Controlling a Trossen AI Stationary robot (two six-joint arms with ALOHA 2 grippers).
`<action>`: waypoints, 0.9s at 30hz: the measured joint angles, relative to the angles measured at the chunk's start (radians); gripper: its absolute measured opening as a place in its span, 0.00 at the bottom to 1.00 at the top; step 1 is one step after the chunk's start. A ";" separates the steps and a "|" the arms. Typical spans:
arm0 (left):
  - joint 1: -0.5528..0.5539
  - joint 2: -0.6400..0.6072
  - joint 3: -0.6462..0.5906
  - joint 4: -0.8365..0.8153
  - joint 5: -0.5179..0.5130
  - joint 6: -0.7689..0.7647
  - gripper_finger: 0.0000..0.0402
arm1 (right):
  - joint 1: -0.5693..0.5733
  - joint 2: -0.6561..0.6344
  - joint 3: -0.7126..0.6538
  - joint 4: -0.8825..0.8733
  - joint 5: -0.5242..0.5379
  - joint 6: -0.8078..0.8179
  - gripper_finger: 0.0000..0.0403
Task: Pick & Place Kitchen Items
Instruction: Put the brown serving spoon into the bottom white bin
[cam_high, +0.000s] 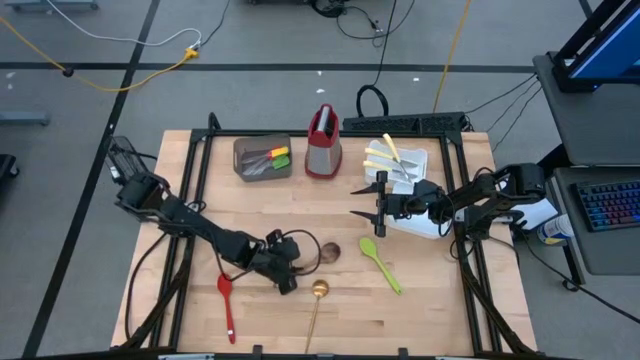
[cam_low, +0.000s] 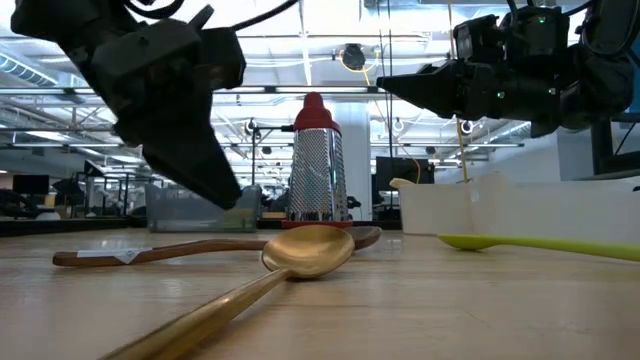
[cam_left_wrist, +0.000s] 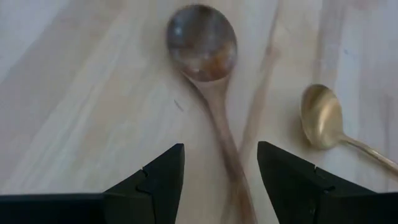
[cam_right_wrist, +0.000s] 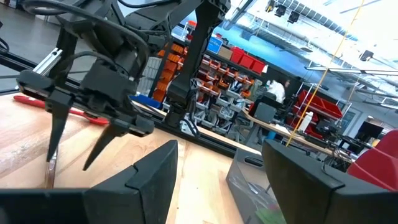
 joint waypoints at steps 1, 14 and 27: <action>-0.001 0.002 -0.001 0.005 0.011 0.011 0.52 | 0.000 0.000 0.000 0.000 0.000 0.000 0.56; -0.021 0.111 -0.001 0.020 0.040 0.049 0.52 | 0.000 0.000 0.000 -0.006 -0.003 0.008 0.56; -0.017 0.125 0.002 -0.057 0.003 0.078 0.22 | 0.075 0.000 0.236 -0.516 -0.156 0.084 0.59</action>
